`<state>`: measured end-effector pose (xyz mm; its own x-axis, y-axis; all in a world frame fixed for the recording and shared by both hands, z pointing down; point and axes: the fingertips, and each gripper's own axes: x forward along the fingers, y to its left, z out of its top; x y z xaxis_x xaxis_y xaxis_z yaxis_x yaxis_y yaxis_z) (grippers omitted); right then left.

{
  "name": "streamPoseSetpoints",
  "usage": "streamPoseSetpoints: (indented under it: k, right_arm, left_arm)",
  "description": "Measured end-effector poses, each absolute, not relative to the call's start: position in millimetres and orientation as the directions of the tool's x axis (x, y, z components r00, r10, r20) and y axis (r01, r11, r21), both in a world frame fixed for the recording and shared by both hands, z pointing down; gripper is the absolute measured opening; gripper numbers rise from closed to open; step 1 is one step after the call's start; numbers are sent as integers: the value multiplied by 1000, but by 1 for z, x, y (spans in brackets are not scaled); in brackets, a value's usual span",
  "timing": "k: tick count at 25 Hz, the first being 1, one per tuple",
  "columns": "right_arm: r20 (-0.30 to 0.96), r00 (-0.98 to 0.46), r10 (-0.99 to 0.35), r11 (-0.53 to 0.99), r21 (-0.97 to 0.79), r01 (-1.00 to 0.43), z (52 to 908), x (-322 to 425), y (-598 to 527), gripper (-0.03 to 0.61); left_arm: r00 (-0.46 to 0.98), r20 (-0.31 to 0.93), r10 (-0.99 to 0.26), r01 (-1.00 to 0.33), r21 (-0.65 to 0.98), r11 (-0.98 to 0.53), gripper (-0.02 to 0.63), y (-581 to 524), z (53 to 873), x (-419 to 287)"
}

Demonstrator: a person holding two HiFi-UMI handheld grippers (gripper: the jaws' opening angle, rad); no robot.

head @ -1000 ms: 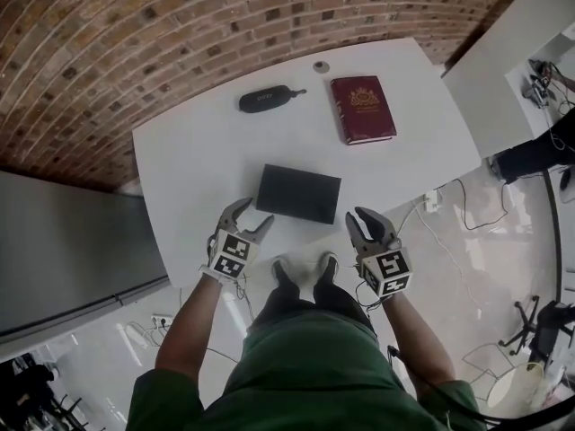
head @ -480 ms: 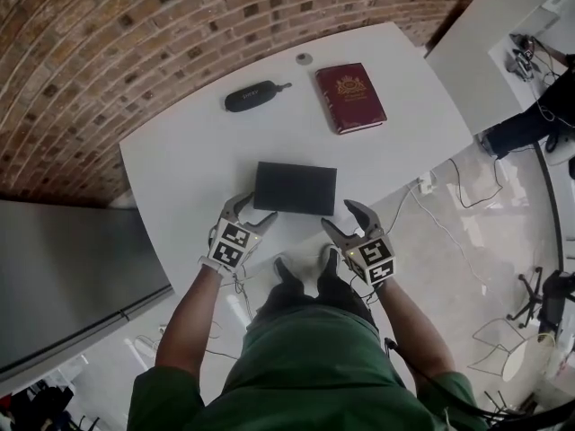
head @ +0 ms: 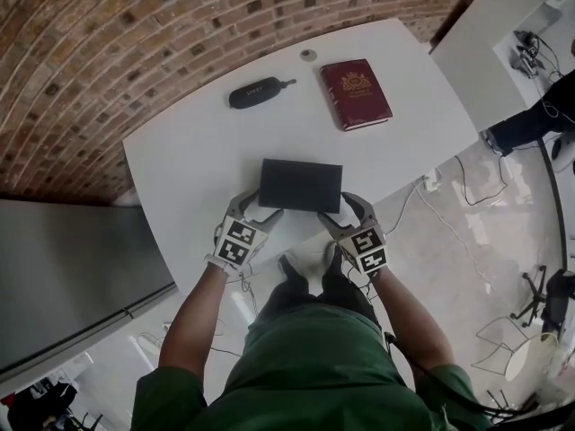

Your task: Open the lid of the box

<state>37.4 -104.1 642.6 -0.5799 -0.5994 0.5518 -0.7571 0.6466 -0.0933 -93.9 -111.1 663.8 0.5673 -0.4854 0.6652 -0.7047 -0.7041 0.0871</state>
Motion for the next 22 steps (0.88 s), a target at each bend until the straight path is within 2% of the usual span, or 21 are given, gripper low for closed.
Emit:
streamPoseSetpoints:
  k: [9,22]
  right_arm:
    - [560,-575,-597,665,-56,-745,648,35,-105,331]
    - [582,-575,-575,618,-153,-772,652,35,-108,334]
  left_arm:
    - [564,663,-492,-722,106,-684,301,-113,660,-93]
    - [560,660,-501,-735,117,-667,299,-113,659,-92]
